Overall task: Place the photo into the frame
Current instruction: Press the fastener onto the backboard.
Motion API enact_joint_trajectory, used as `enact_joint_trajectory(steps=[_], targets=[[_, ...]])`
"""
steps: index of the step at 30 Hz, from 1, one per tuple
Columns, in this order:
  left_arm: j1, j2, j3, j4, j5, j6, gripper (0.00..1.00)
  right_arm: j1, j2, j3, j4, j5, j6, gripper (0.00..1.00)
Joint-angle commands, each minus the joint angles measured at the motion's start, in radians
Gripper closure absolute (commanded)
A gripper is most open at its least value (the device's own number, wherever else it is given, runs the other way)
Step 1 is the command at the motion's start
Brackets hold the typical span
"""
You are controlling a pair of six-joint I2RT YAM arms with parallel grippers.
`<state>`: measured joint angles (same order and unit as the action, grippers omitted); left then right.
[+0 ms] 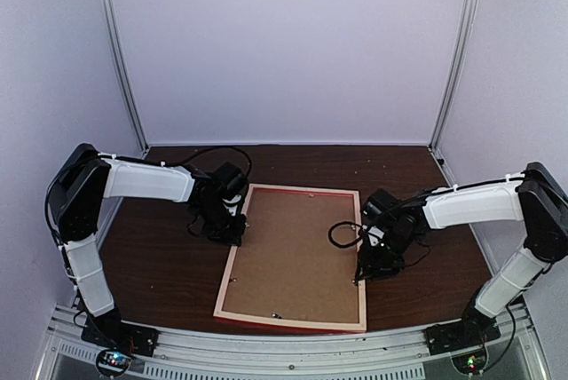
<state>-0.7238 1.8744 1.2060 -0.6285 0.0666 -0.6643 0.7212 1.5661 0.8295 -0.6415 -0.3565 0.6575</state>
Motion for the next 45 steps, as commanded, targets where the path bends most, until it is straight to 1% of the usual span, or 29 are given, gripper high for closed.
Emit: enact_joint_trajectory(steps=[1, 8, 17, 23, 38, 45], targets=[[-0.014, 0.008, -0.003, -0.009, 0.001, 0.035, 0.83, -0.008, 0.053, -0.003, -0.112, 0.137, -0.032, 0.56], [-0.014, 0.007, -0.006, -0.008, 0.000, 0.036, 0.83, 0.016, 0.085, -0.003, -0.119, 0.099, -0.046, 0.55], [-0.014, 0.007, -0.005, -0.008, 0.000, 0.034, 0.83, 0.021, 0.058, -0.010, -0.137, 0.055, -0.059, 0.52], [-0.014, 0.006, -0.006, -0.009, 0.000, 0.034, 0.83, 0.026, 0.034, -0.012, -0.136, 0.038, -0.055, 0.49], [-0.014, 0.005, 0.001, -0.010, 0.001, 0.036, 0.83, 0.071, 0.044, -0.017, -0.121, 0.031, -0.051, 0.42], [-0.014, 0.005, 0.005, -0.011, 0.003, 0.038, 0.83, 0.085, 0.061, 0.007, -0.110, 0.031, -0.050, 0.38]])
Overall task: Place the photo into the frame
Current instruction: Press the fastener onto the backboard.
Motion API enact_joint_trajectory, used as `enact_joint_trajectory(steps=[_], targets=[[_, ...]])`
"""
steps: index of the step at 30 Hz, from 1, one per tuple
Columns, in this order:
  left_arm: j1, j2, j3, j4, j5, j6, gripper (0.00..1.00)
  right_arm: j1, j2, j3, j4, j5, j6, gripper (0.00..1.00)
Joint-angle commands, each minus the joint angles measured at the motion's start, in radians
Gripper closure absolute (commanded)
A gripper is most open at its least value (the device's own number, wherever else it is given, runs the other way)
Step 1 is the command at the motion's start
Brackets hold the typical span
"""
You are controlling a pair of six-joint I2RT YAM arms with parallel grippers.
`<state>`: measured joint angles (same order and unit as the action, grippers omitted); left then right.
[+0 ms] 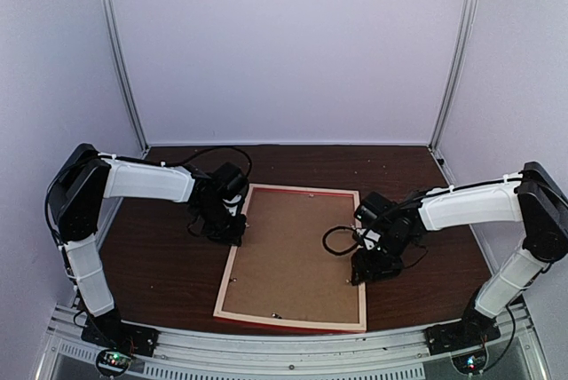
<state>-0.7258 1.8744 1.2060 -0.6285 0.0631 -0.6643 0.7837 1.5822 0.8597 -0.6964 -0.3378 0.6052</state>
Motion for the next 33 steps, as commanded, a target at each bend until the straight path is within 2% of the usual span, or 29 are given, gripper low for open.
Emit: enact_joint_trajectory(steps=[1, 16, 33], targets=[[-0.012, 0.006, 0.007, -0.014, 0.005, 0.038, 0.83, 0.024, 0.051, -0.018, -0.051, 0.012, 0.001, 0.38], [-0.012, 0.007, 0.007, -0.020, 0.004, 0.040, 0.83, 0.037, 0.083, 0.025, -0.024, 0.034, 0.000, 0.36], [-0.012, 0.006, 0.004, -0.020, 0.007, 0.045, 0.83, 0.018, 0.077, 0.017, 0.116, 0.032, 0.077, 0.37]])
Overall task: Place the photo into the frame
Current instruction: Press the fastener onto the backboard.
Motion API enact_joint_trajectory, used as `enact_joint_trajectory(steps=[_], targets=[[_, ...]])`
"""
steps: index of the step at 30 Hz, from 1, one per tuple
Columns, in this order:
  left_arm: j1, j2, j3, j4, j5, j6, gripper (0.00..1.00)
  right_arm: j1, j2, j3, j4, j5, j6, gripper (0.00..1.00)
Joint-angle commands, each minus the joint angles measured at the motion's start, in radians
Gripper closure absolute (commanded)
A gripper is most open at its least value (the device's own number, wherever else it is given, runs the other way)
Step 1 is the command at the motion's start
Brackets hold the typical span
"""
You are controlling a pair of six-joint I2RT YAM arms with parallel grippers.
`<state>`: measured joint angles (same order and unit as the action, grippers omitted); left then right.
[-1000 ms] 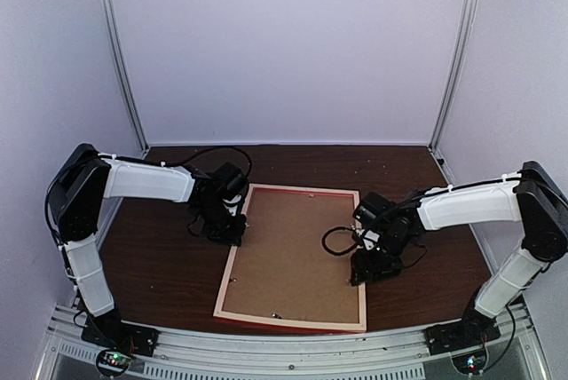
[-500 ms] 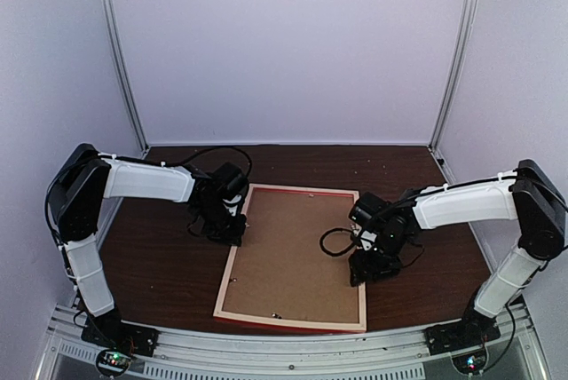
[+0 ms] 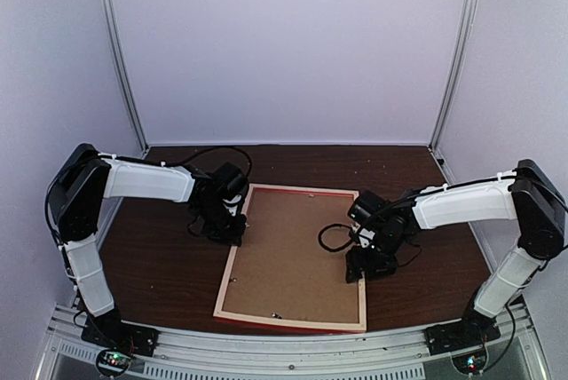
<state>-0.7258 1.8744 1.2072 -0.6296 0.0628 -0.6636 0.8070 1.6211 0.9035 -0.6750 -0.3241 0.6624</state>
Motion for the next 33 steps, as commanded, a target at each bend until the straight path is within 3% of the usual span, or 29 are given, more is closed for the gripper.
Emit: enact_joint_trajectory(steps=[1, 33], targets=[[-0.012, 0.006, 0.003, -0.020, 0.007, 0.043, 0.83, -0.008, 0.036, -0.029, 0.097, 0.023, 0.023, 0.38], [-0.014, 0.006, 0.003, -0.019, 0.009, 0.044, 0.83, -0.061, 0.035, -0.078, 0.115, -0.020, 0.016, 0.77]])
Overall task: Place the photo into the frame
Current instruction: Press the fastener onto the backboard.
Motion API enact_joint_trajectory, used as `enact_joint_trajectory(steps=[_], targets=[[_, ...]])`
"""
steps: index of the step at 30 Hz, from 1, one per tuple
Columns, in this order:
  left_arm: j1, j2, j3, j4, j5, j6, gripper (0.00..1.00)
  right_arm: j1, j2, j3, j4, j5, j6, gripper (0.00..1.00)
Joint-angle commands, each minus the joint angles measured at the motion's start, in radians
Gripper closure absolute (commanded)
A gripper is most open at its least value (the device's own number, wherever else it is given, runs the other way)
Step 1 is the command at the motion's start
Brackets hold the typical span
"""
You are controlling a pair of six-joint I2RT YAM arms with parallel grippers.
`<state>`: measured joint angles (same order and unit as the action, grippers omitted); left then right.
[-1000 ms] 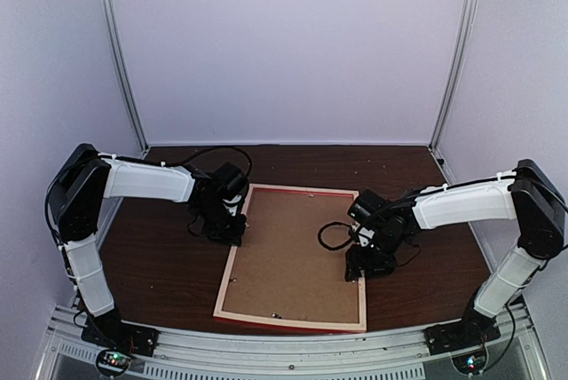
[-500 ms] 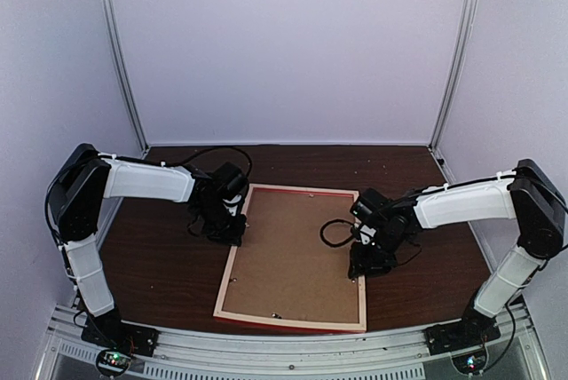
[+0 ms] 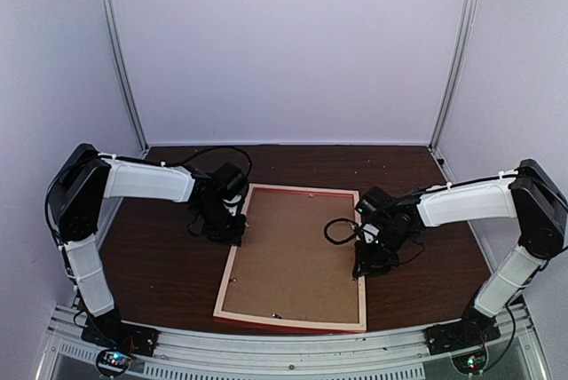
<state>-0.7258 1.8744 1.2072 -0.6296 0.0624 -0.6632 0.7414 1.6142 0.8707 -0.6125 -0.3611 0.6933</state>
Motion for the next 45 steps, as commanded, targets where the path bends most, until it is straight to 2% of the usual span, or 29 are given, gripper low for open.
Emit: enact_joint_trajectory(steps=[1, 16, 26, 34, 42, 45], targets=[[-0.014, 0.006, 0.004, -0.019, 0.010, 0.043, 0.83, 0.004, 0.041, -0.048, 0.053, 0.011, -0.019, 0.78], [-0.015, 0.003, 0.004, -0.019, 0.009, 0.044, 0.83, -0.036, 0.058, -0.058, 0.012, -0.078, -0.133, 0.82], [-0.018, -0.005, 0.002, -0.019, 0.019, 0.035, 0.83, -0.057, 0.075, -0.029, 0.002, -0.072, -0.163, 0.81], [-0.018, -0.033, 0.019, -0.026, 0.034, 0.023, 0.70, -0.089, 0.095, 0.022, -0.046, -0.037, -0.245, 0.85], [-0.014, -0.044, 0.033, -0.048, 0.009, 0.012, 0.48, -0.096, 0.120, 0.068, -0.064, -0.033, -0.295, 0.86], [-0.007, -0.043, 0.033, -0.054, 0.004, 0.012, 0.45, -0.098, 0.123, 0.082, -0.073, -0.028, -0.298, 0.86]])
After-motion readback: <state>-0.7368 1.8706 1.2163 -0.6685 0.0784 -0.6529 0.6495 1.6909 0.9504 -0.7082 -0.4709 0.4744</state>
